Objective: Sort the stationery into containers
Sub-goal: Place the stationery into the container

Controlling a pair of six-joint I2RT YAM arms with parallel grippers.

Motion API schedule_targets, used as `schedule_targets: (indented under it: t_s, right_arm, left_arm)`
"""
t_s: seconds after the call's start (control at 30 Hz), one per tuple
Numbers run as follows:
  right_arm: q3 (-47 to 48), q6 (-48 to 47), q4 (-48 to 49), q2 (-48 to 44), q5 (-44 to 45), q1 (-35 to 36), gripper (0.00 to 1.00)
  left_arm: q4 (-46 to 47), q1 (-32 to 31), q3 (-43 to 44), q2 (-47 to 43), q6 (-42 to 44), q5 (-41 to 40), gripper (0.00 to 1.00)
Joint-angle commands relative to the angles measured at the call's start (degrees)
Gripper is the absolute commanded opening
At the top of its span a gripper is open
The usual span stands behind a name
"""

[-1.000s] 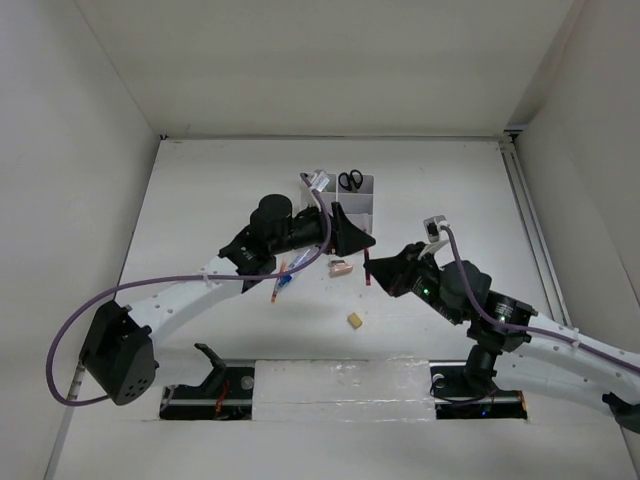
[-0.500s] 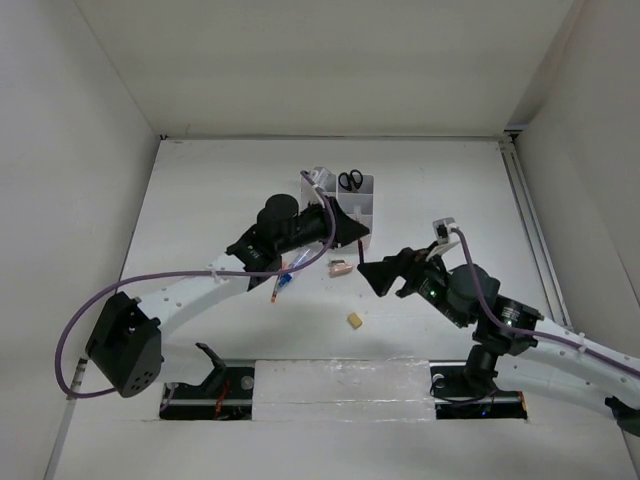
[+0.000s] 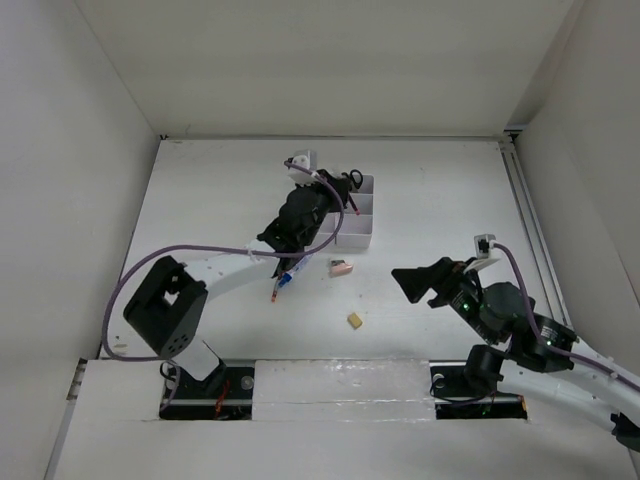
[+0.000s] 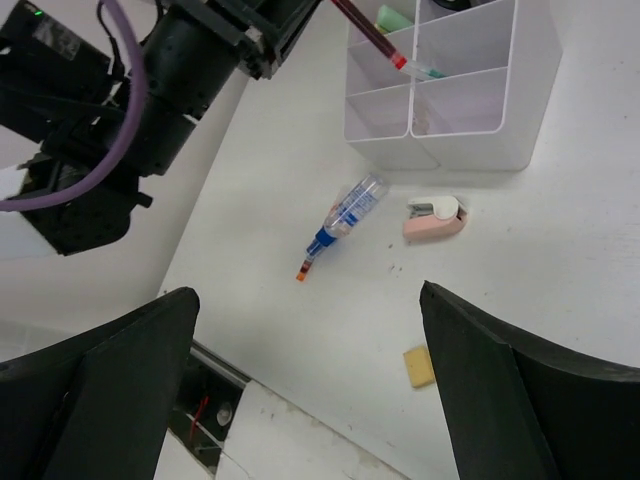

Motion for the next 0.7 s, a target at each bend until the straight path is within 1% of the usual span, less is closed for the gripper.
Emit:
schedule_targets:
  t_s: [0.0, 0.07, 0.23, 0.37, 0.53, 0.67]
  right_arm:
    - [-0.18, 0.75, -2.81, -2.06, 1.37, 0.27, 0.99]
    - [-0.18, 0.75, -3.44, -2.77, 0.85, 0.27, 0.99]
    - [-0.18, 0.75, -5.28, -4.0, 0.85, 0.27, 0.99]
    - [-0.7, 0.75, -5.28, -5.14, 0.32, 0.27, 0.99]
    - [-0.7, 0.22, -5.28, -5.67, -0.21, 0.27, 0.99]
    - [-0.7, 0.22, -5.81, -5.67, -0.21, 0.27, 0.99]
  left_arm:
    - [10.87, -1.57, 3.98, 3.5, 3.1, -11.72, 0.0]
    - [12.72, -1.58, 4.69, 5.96, 3.71, -13.75, 0.0]
    - [17.03, -1.58, 4.69, 9.13, 1.78, -15.78, 0.0]
    - [22.13, -1.58, 2.5, 11.07, 1.26, -18.41, 0.0]
    - [20.56, -1.58, 5.65, 15.97, -1.12, -19.21, 0.0]
    - [19.33, -2.8, 7.06, 18.36, -1.64, -20.34, 0.0]
